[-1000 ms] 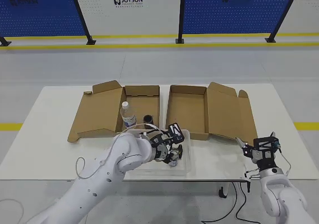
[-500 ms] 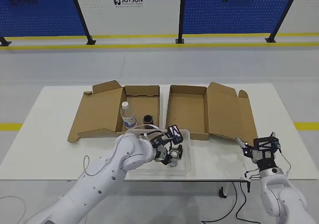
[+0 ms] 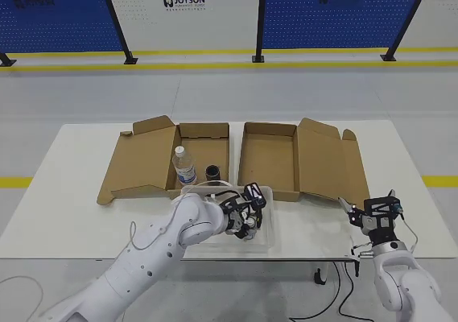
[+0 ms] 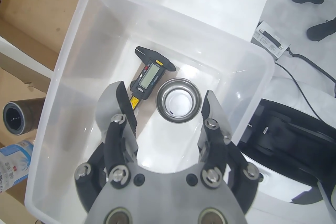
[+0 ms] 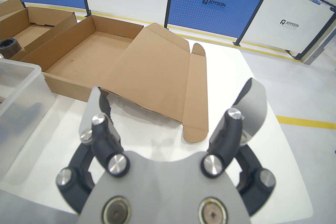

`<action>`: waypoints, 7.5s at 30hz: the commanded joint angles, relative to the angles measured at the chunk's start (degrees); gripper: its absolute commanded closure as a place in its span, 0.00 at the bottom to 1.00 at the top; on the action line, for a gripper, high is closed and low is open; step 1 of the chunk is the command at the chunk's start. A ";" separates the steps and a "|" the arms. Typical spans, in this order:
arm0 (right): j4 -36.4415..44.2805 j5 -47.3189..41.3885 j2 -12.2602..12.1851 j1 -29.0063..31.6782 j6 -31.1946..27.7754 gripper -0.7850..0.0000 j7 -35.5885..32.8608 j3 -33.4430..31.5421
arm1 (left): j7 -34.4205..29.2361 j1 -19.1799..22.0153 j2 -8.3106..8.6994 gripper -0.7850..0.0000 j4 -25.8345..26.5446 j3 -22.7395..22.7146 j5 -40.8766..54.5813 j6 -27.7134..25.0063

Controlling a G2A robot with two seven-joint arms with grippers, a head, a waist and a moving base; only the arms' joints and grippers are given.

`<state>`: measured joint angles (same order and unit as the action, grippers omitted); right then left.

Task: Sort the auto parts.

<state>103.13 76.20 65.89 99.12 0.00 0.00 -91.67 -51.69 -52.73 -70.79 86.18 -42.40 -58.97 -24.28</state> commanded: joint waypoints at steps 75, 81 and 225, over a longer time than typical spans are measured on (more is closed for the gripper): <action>0.00 0.00 0.00 0.00 0.00 0.00 0.00 0.00 | -8.42 -9.35 4.94 1.00 22.99 -17.91 14.04 -9.98; 0.00 0.00 0.00 0.00 0.00 0.00 0.00 0.00 | -8.42 -8.99 5.27 1.00 22.89 -17.64 14.62 -9.89; 0.00 0.00 0.00 0.00 0.00 0.00 0.00 0.00 | -1.69 19.94 -4.00 0.77 -32.07 -2.19 -0.13 5.37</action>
<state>103.13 76.20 65.89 99.12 0.00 0.00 -91.67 -53.62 -33.00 -74.64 54.62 -44.78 -59.12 -18.85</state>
